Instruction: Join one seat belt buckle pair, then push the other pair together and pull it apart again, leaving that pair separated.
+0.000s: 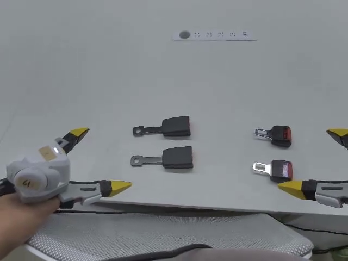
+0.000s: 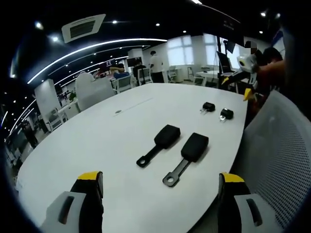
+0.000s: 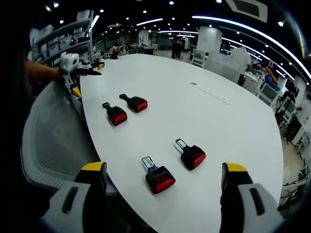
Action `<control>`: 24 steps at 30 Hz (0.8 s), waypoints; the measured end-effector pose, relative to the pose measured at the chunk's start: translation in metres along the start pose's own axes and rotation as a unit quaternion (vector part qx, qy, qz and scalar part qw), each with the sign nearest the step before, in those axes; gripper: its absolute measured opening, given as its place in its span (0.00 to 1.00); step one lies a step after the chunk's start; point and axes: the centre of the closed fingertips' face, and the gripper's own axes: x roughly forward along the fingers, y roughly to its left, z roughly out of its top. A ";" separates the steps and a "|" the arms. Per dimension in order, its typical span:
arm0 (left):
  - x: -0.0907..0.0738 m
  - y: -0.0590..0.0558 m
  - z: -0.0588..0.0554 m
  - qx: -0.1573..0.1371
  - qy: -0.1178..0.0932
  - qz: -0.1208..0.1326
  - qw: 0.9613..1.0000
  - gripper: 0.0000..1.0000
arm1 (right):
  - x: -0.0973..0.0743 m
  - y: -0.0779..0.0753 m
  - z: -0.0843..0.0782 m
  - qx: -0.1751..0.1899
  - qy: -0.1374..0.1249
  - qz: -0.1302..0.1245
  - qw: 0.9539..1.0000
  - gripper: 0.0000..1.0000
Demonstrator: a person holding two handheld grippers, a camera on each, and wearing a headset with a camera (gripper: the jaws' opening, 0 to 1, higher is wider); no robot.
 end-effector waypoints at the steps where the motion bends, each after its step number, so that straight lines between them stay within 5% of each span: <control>1: 0.000 0.000 0.000 -0.002 0.000 -0.001 1.000 1.00 | 0.000 0.000 0.001 0.000 -0.001 -0.001 1.000 1.00; 24: 0.000 0.000 0.000 -0.003 0.001 0.002 1.000 1.00 | -0.005 0.000 -0.002 -0.010 0.001 -0.011 1.000 1.00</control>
